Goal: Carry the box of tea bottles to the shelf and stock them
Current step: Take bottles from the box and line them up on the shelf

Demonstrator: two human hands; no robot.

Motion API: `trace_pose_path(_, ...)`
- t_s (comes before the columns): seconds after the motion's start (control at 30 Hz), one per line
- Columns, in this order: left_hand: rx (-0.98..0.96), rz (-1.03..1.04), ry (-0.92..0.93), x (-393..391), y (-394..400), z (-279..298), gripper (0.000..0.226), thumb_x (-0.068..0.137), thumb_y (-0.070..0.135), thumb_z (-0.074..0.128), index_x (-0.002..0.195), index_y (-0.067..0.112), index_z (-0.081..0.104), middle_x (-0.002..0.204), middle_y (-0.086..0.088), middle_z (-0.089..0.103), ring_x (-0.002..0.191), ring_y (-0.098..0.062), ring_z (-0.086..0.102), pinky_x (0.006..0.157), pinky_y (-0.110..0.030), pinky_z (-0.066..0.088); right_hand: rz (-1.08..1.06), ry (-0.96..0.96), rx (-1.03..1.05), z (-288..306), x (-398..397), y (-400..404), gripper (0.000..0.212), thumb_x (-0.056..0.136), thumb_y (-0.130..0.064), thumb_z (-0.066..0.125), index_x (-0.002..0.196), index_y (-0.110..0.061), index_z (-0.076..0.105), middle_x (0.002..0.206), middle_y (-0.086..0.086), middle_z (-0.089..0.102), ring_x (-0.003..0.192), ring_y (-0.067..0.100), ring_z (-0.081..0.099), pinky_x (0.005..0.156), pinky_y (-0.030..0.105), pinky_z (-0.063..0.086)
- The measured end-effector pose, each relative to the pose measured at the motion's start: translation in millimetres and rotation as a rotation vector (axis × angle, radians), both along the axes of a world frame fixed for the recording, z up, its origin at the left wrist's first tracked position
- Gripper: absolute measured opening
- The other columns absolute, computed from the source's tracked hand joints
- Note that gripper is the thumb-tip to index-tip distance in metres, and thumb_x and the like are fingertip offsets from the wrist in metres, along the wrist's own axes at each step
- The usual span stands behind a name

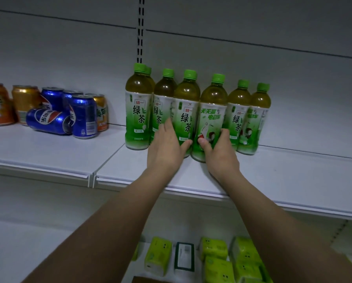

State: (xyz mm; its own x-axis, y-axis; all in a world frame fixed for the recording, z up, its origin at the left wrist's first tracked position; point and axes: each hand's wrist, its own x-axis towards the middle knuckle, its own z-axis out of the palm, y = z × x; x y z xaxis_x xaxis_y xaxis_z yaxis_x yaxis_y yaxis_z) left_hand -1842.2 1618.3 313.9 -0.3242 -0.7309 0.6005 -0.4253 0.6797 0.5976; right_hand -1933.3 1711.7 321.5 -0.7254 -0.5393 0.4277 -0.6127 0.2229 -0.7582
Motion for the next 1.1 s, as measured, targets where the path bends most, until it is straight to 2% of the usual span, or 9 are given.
trace_pose_path(0.13,0.026,-0.033,0.001,2.0,-0.9,-1.2,0.083,0.076,0.039,0.072,0.144,0.016,0.029,0.134,-0.009,0.041,0.123,-0.027,0.044,0.104,-0.043,0.041,-0.010,-0.055,0.004,-6.2,-3.2,-3.0,0.060,0.084,-0.054,0.056,0.134,-0.024,0.039,0.133,0.001,0.054,0.122,0.026,0.052,0.099,0.049,0.045)
trace_pose_path(0.3,0.148,-0.143,0.031,6.6,-1.1,-0.1,0.093,0.066,0.028,0.076,0.145,0.019,0.027,0.137,-0.007,0.039,0.125,-0.026,0.042,0.109,-0.045,0.038,0.005,-0.100,0.050,-5.9,-3.8,-1.1,0.075,0.065,-0.035,0.063,0.136,-0.024,0.041,0.132,0.002,0.054,0.121,0.026,0.052,0.103,0.048,0.044)
trace_pose_path(0.37,0.203,-0.160,0.074,8.7,-1.1,0.0,0.092,0.064,0.026,0.080,0.140,0.017,0.031,0.135,-0.005,0.043,0.124,-0.024,0.045,0.107,-0.045,0.040,0.005,-0.082,0.055,-7.5,-4.0,-1.2,0.076,0.065,-0.033,0.068,0.135,-0.024,0.041,0.131,0.002,0.054,0.121,0.026,0.052,0.103,0.048,0.045)
trace_pose_path(0.47,0.247,-0.145,0.109,9.2,-1.7,-0.4,0.076,0.064,0.026,0.085,0.125,0.015,0.041,0.124,-0.003,0.052,0.114,-0.024,0.054,0.100,-0.046,0.047,-0.002,-0.060,0.066,-8.8,-4.8,-0.6,0.078,0.075,-0.026,0.074,0.142,-0.022,0.036,0.138,0.005,0.047,0.128,0.028,0.047,0.108,0.047,0.041)
trace_pose_path(0.57,0.267,-0.131,0.108,9.1,-1.7,-0.4,0.071,0.066,0.029,0.086,0.122,0.018,0.044,0.123,-0.004,0.051,0.110,-0.025,0.057,0.100,-0.045,0.048,-0.028,-0.044,0.077,-9.8,-8.0,-0.2,0.079,0.081,-0.025,0.074,0.146,-0.021,0.030,0.141,0.010,0.040,0.131,0.031,0.043,0.112,0.045,0.037)
trace_pose_path(0.67,0.269,-0.116,0.099,10.4,-1.5,-0.6,0.066,0.067,0.032,0.085,0.120,0.016,0.048,0.120,-0.003,0.054,0.105,-0.022,0.058,0.096,-0.040,0.049,-0.062,-0.029,0.069,-11.0,-10.6,-0.1,0.072,0.079,-0.028,0.076,0.139,-0.016,0.038,0.135,0.013,0.042,0.126,0.032,0.046,0.108,0.042,0.039)
trace_pose_path(0.8,0.289,-0.078,0.075,13.6,-0.4,0.5,0.055,0.069,0.035,0.084,0.108,0.012,0.053,0.106,-0.003,0.062,0.094,-0.022,0.059,0.080,-0.034,0.048,-0.095,-0.023,0.063,-10.2,-11.5,-0.2,0.062,0.078,-0.030,0.077,0.127,-0.012,0.044,0.130,0.013,0.048,0.117,0.032,0.052,0.099,0.041,0.045)
trace_pose_path(0.93,0.286,-0.059,0.069,14.3,0.5,1.8,0.049,0.069,0.035,0.084,0.102,0.012,0.056,0.102,-0.005,0.065,0.092,-0.025,0.061,0.082,-0.037,0.052,-0.103,-0.012,0.046,-11.1,-12.3,-1.0,0.059,0.078,-0.028,0.077,0.124,-0.011,0.045,0.128,0.013,0.050,0.114,0.032,0.054,0.098,0.042,0.046)
trace_pose_path(1.1,0.287,-0.056,0.072,14.5,0.9,2.2,0.049,0.070,0.035,0.083,0.105,0.011,0.059,0.105,-0.007,0.066,0.094,-0.026,0.062,0.085,-0.038,0.052,-0.120,-0.025,0.028,-11.6,-14.3,-0.7,0.058,0.077,-0.027,0.078,0.123,-0.011,0.045,0.126,0.012,0.053,0.111,0.032,0.056,0.095,0.043,0.048)
